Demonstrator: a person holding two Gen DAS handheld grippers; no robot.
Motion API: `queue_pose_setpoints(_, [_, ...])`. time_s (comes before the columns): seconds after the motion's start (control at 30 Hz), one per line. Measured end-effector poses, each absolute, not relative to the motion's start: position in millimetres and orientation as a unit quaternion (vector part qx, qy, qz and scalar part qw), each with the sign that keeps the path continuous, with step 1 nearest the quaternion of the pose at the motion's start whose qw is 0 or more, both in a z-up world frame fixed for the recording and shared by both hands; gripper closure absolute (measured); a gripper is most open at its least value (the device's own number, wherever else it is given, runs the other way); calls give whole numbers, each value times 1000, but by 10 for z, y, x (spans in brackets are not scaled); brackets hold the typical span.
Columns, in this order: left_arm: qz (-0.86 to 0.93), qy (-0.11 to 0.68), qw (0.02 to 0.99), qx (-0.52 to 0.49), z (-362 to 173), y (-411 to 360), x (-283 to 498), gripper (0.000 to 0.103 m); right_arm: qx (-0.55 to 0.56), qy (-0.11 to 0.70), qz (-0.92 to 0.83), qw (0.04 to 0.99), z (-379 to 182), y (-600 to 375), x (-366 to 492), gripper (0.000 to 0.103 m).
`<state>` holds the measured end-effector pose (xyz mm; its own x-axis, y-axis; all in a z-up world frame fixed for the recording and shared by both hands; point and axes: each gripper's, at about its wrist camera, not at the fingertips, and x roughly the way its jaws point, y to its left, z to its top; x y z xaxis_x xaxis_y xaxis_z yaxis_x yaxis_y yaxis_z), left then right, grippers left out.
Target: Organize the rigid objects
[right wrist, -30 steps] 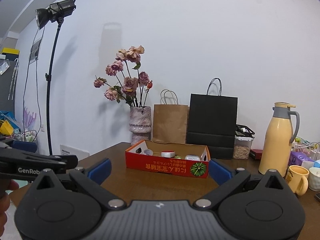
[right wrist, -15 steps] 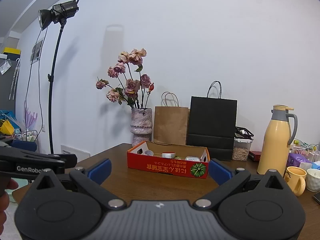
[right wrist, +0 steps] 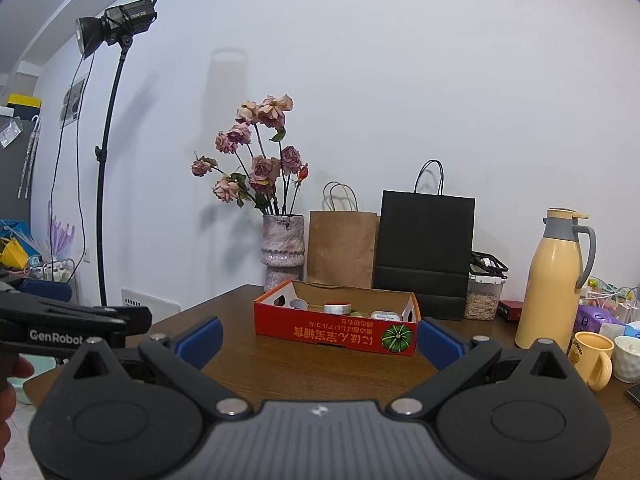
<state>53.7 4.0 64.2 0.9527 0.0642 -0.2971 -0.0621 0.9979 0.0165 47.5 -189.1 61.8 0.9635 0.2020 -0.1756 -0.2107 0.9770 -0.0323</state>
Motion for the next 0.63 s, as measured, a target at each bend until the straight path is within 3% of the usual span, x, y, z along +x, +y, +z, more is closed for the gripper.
queue_pose_setpoints(0.63, [29,147,989,8,638,18,513,0,-25,88,104,990,591,-1887,499,0])
